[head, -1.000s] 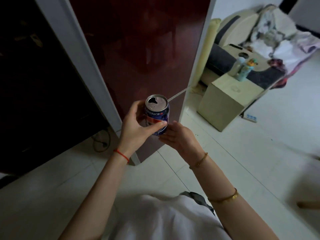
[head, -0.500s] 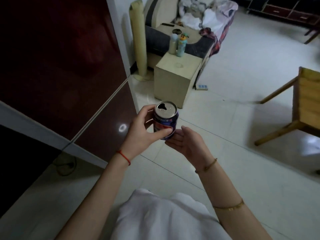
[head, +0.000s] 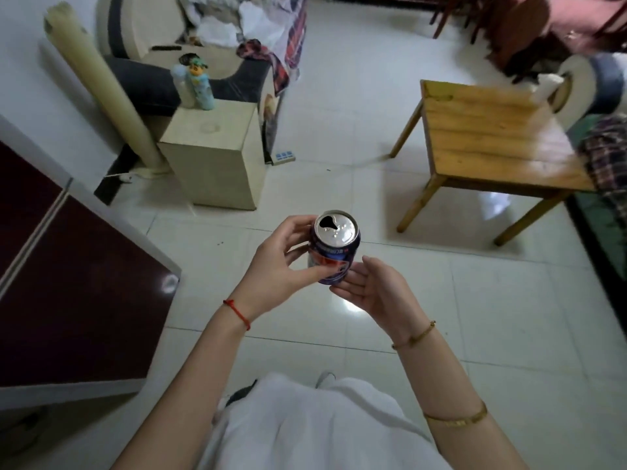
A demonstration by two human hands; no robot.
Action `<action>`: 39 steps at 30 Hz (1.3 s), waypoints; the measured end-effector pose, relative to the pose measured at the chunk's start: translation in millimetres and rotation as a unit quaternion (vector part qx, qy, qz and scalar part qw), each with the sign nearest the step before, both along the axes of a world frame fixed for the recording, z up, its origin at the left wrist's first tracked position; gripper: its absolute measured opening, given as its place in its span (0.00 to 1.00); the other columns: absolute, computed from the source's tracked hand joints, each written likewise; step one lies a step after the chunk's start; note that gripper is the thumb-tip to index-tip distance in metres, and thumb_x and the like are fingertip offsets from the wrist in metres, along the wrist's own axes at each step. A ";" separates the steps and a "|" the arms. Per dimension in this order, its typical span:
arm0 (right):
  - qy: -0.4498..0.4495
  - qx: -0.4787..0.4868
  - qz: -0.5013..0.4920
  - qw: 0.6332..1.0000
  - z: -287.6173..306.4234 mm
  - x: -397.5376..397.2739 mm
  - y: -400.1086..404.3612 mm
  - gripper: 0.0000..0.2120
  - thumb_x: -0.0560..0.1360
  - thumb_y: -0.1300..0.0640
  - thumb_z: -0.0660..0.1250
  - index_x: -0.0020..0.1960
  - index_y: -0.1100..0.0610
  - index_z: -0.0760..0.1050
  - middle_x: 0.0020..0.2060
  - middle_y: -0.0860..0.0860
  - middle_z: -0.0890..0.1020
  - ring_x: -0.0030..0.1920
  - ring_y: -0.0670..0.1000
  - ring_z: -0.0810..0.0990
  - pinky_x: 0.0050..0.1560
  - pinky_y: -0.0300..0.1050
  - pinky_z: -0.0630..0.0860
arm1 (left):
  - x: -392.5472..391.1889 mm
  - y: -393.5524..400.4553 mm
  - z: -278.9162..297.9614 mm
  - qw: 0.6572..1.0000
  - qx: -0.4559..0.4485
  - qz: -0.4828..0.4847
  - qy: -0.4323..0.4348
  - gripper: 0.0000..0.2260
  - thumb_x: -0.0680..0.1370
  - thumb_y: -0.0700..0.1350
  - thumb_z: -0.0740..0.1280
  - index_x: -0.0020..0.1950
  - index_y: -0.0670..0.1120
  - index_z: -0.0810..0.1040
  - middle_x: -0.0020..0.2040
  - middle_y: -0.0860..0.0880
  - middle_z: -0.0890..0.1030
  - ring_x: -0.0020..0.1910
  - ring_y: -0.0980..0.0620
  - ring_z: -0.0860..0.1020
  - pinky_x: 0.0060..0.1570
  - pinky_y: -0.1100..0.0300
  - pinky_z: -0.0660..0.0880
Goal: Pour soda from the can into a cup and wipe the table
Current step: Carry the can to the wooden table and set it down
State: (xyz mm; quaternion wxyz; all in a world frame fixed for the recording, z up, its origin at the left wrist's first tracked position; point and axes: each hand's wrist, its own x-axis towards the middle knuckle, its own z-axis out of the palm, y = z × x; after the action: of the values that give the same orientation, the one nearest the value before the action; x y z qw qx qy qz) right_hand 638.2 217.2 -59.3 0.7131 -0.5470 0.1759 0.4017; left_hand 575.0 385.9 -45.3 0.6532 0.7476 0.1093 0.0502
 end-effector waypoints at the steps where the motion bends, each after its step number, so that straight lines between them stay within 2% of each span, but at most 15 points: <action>1: 0.002 -0.003 -0.015 1.000 -0.7 8.2 -14.5 0.22 0.82 0.57 0.51 0.63 0.72 0.72 0.57 0.68 0.80 0.59 0.65 0.79 0.58 0.52 0.78 | 11.9 -13.7 -0.6 1.000 -0.002 -0.011 0.001 0.28 0.66 0.39 0.80 0.63 0.49 0.74 0.60 0.52 0.80 0.63 0.56 0.78 0.65 0.57 0.74; 6: 0.021 -0.004 -0.072 0.997 -7.8 44.4 -77.0 0.22 0.82 0.56 0.50 0.63 0.72 0.72 0.57 0.68 0.79 0.59 0.65 0.79 0.56 0.51 0.78 | 67.2 -72.6 -4.8 0.997 0.001 -0.073 0.004 0.29 0.66 0.39 0.81 0.63 0.49 0.74 0.60 0.52 0.80 0.62 0.58 0.78 0.64 0.58 0.75; 10: 0.035 -0.002 -0.133 0.990 -13.7 72.0 -113.7 0.22 0.82 0.56 0.51 0.63 0.72 0.72 0.58 0.69 0.78 0.59 0.66 0.79 0.54 0.51 0.79 | 110.6 -107.0 -7.8 0.991 0.015 -0.129 0.001 0.29 0.65 0.43 0.81 0.63 0.52 0.74 0.60 0.54 0.80 0.62 0.56 0.78 0.64 0.57 0.74; 15: 0.033 -0.004 -0.184 0.982 -23.1 112.4 -152.2 0.22 0.83 0.55 0.51 0.61 0.71 0.74 0.44 0.63 0.84 0.48 0.61 0.84 0.43 0.46 0.82 | 172.5 -142.6 -10.4 0.982 0.029 -0.188 0.002 0.29 0.66 0.41 0.80 0.64 0.52 0.74 0.60 0.54 0.80 0.62 0.57 0.78 0.64 0.57 0.75; 19: 0.032 -0.005 -0.215 0.976 -29.1 155.9 -180.0 0.22 0.83 0.54 0.51 0.62 0.70 0.74 0.44 0.62 0.85 0.46 0.58 0.85 0.46 0.48 0.81 | 227.6 -170.7 -11.8 0.972 0.037 -0.230 0.001 0.29 0.67 0.42 0.80 0.65 0.52 0.73 0.61 0.55 0.80 0.62 0.58 0.78 0.63 0.60 0.75; 25: 0.030 -0.020 -0.257 0.966 -22.0 247.8 -216.2 0.22 0.82 0.55 0.51 0.60 0.70 0.75 0.42 0.62 0.84 0.45 0.59 0.84 0.43 0.47 0.83 | 330.8 -211.7 -4.0 0.960 0.038 -0.276 -0.014 0.32 0.68 0.42 0.79 0.69 0.52 0.72 0.63 0.57 0.78 0.63 0.61 0.76 0.63 0.62 0.74; 28: 0.016 -0.033 -0.273 0.961 -15.2 299.6 -234.9 0.21 0.82 0.55 0.51 0.58 0.69 0.76 0.40 0.61 0.85 0.44 0.58 0.85 0.46 0.48 0.81 | 386.4 -230.3 3.7 0.954 0.033 -0.297 -0.027 0.30 0.68 0.41 0.79 0.68 0.52 0.73 0.62 0.58 0.79 0.62 0.61 0.77 0.62 0.64 0.74; 31: 0.008 -0.026 -0.299 0.954 -11.3 347.4 -253.0 0.22 0.83 0.55 0.50 0.59 0.70 0.75 0.44 0.64 0.84 0.47 0.60 0.84 0.48 0.49 0.82 | 440.1 -247.5 7.8 0.946 0.031 -0.320 -0.039 0.30 0.68 0.40 0.79 0.67 0.51 0.74 0.62 0.57 0.80 0.62 0.59 0.78 0.62 0.62 0.75; 36: 0.015 -0.020 -0.331 0.943 -8.5 408.6 -276.9 0.21 0.83 0.55 0.50 0.59 0.71 0.74 0.39 0.62 0.84 0.45 0.60 0.83 0.49 0.50 0.81 | 512.0 -273.2 8.5 0.934 0.037 -0.353 -0.046 0.30 0.68 0.40 0.79 0.68 0.48 0.74 0.62 0.55 0.80 0.63 0.56 0.78 0.65 0.56 0.74; 39: 0.018 -0.026 -0.333 0.942 -7.9 436.2 -290.2 0.21 0.83 0.55 0.50 0.59 0.70 0.75 0.43 0.64 0.83 0.48 0.61 0.82 0.52 0.50 0.80 | 543.7 -287.0 6.9 0.929 0.036 -0.366 -0.044 0.30 0.68 0.41 0.79 0.68 0.48 0.74 0.63 0.54 0.80 0.64 0.55 0.77 0.66 0.54 0.74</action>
State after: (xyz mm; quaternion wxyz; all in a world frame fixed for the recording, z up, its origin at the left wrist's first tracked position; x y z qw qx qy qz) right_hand 1074.4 -73.1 -67.2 0.7885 -0.4680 0.3714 0.1460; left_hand 1118.7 99.0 -38.4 0.6033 0.7555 -0.2023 -0.1559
